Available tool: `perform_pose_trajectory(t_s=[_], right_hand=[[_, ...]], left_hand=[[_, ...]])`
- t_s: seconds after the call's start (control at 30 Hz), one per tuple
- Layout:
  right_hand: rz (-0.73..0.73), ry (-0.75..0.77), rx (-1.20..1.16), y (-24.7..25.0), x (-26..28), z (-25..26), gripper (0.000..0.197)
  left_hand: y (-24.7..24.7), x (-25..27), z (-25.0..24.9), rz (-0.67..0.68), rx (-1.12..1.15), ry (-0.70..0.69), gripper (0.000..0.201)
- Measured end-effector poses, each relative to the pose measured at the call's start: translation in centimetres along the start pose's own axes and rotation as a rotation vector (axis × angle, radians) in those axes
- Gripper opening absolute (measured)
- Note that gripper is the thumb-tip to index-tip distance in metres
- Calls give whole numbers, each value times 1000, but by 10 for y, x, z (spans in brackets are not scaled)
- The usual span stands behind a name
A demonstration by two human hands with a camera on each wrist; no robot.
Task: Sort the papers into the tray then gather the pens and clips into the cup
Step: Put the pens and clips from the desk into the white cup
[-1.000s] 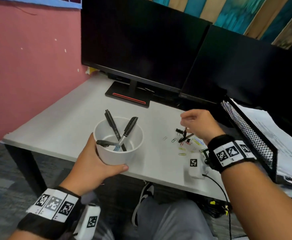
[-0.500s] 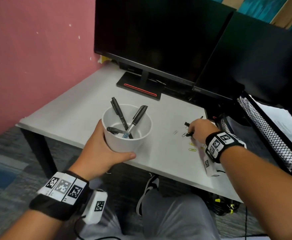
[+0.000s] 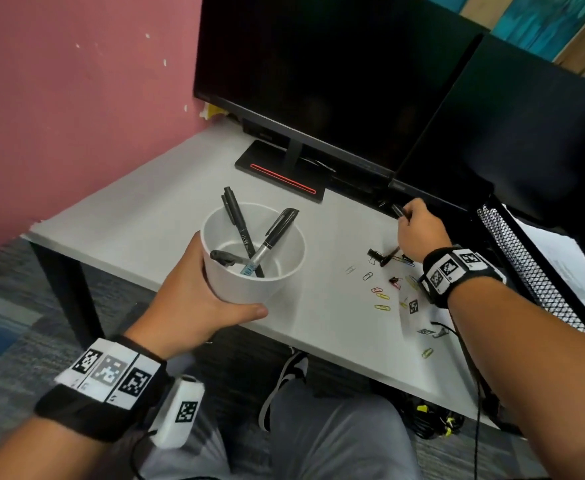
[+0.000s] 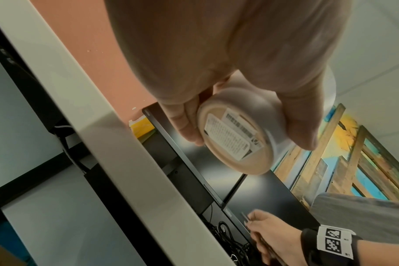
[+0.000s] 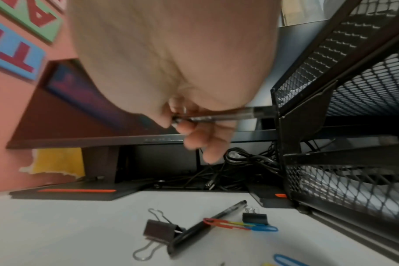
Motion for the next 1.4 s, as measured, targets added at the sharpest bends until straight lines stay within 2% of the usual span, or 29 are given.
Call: perform_pose_trajectory(t_s=[0.1,0.2,0.33,0.5,0.77,1.0,1.1,1.23,1.4], right_hand=[[174,-130,180,-27,-5,-20,24],[271,-145,258,-48,-2,-25,28],[241,-174,266,-58,-2,-22,24],[231,-205,240,-56,4,-16,28],[294,-291,145,-45,21,-14,32],[336,-412,-123,-21,34,-11,13],[287,-416,-453,-10,35,0,12],[233,-240,-868,26,57,57,14],[301,38,-1370,79,119,150,22]], left_hand=[[1,3,-4,-22,20,8,104],[1,4,-7,-18,10,8,101],[0,3,-6,-8,1,-12,104],[-2,5,-3,-7,-10,-14,104],[-3,6,0,-28,-18,-7,99],[-6,9,2,-12,-9,-6,97],[-8,8,5,7,-3,-3,96],[-10,9,7,16,16,-1,98],[-14,8,8,33,15,-21,104]])
Point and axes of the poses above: each hand's wrist, its own x-axis away from the middle knuckle, its own y-axis out of the back of the hand, z = x × y, the point moved 5 cm from there along -x, towards the middle knuckle, and after that the axes turned 6 degrees about -z, right-handed, at the moved point
